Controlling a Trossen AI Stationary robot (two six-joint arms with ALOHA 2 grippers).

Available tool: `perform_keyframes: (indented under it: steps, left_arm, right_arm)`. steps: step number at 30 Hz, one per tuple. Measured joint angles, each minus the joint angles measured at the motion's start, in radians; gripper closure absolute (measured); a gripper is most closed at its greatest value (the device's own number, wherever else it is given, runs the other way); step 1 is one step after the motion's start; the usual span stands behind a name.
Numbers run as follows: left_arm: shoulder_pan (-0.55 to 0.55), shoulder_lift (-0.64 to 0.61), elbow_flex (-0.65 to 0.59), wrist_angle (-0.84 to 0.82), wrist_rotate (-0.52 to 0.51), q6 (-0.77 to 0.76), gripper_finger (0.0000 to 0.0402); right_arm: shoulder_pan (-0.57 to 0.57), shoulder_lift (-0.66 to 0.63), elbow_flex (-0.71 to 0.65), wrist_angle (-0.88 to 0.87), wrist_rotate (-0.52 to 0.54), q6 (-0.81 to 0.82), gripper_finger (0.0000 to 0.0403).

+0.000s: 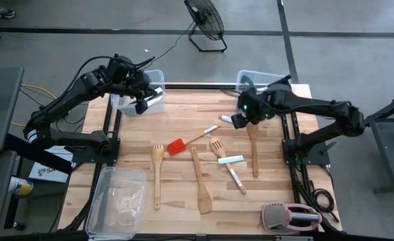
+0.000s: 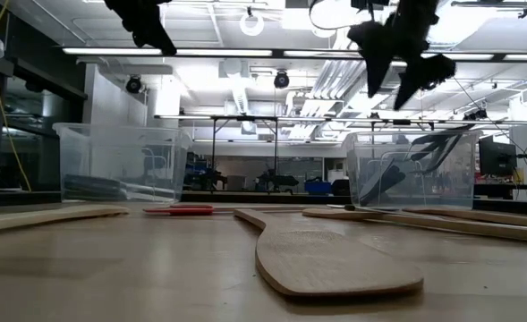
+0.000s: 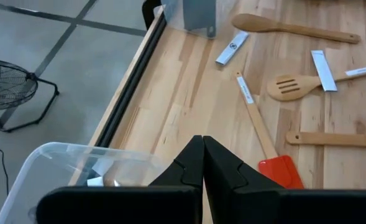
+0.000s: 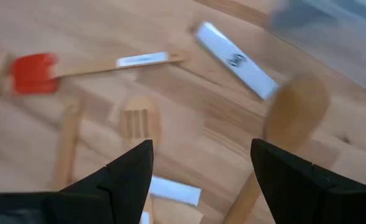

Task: Pick & Place Kitchen Items
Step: Put the brown serving spoon into the bottom transparent bin

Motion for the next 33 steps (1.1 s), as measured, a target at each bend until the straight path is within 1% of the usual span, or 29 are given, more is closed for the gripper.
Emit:
perform_keyframes:
  steps: [4,6,10,15,18,23,28,33]
  left_arm:
    - [0.000,0.000,0.000,0.000,0.000,0.000,0.0401]
    - [0.001,0.000,0.000,0.000,0.000,0.000,0.0401]
    - [0.001,0.000,0.000,0.000,0.000,0.000,0.0401]
    - [0.001,0.000,0.000,-0.001,0.001,0.000,0.0401]
    - [0.001,0.000,0.000,-0.001,0.001,0.000,0.0401]
    - [0.001,0.000,0.000,-0.002,0.002,0.000,0.0401]
    - [0.001,0.000,0.000,-0.001,0.002,0.000,0.0401]
    - [0.001,0.000,0.000,0.000,0.001,0.000,0.0401]
  right_arm:
    - [0.041,0.000,-0.079,0.004,0.081,0.152,0.0141]
    - [0.057,0.000,-0.131,0.001,0.086,0.216,0.0141]
    - [0.074,0.000,-0.230,0.003,0.030,0.310,0.0141]
    - [0.103,0.000,-0.318,0.019,-0.035,0.384,0.0141]
    - [0.139,0.000,-0.346,0.026,-0.070,0.426,0.0141]
    - [0.234,0.000,-0.362,0.036,-0.090,0.540,0.0141]
    - [0.352,0.000,-0.362,0.050,-0.085,0.687,0.0141]
    - [0.459,0.000,-0.379,0.061,-0.057,0.828,0.0141]
